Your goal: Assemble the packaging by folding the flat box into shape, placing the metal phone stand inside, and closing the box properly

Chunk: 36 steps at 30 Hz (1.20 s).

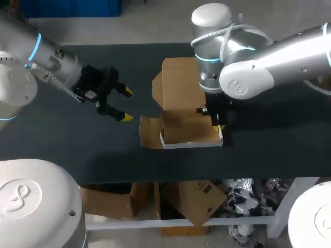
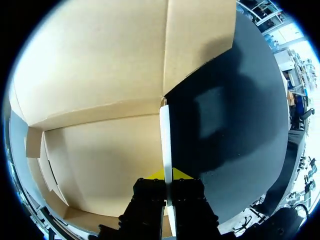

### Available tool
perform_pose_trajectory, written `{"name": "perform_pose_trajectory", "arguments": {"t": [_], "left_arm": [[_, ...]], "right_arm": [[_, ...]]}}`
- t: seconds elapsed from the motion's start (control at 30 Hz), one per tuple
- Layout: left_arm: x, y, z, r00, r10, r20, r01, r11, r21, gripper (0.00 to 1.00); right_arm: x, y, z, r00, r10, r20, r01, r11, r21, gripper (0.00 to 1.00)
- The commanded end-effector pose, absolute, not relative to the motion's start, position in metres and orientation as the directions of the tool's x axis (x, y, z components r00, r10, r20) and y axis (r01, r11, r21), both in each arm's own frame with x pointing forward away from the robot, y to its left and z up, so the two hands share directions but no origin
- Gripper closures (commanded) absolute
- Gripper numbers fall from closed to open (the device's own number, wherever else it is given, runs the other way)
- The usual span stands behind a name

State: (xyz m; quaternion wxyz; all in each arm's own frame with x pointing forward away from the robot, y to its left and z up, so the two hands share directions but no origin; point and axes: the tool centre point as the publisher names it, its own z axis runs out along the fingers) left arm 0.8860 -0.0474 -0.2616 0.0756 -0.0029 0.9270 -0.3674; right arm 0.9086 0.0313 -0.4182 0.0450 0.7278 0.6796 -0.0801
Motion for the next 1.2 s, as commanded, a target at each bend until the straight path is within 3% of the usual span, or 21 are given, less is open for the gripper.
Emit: {"name": "perform_pose_trajectory", "arguments": {"t": [0.03, 0.4, 0.7, 1.2], "left_arm": [[0.8857, -0.0472, -0.2606, -0.989, -0.060, -0.136, 0.050, 0.732, -0.679, 0.00], [0.8857, -0.0472, -0.2606, -0.989, -0.060, -0.136, 0.050, 0.732, -0.679, 0.00], [0.8857, -0.0472, -0.2606, -0.989, -0.060, -0.136, 0.050, 0.732, -0.679, 0.00], [0.8857, -0.0472, -0.2606, -0.989, -0.060, -0.136, 0.050, 0.732, -0.679, 0.00]], "right_arm": [[0.9138, 0.0355, -0.4192, 0.074, 0.968, -0.240, 0.995, -0.087, -0.045, 1.00], [0.9147, 0.0331, -0.4162, 0.088, 0.959, -0.269, 0.995, -0.096, -0.016, 1.00], [0.9126, 0.0316, -0.4188, 0.014, 0.999, -0.038, 1.000, -0.013, 0.021, 1.00], [0.9144, 0.0299, -0.4171, -0.004, 1.000, 0.021, 1.000, 0.003, 0.022, 1.00]]}}
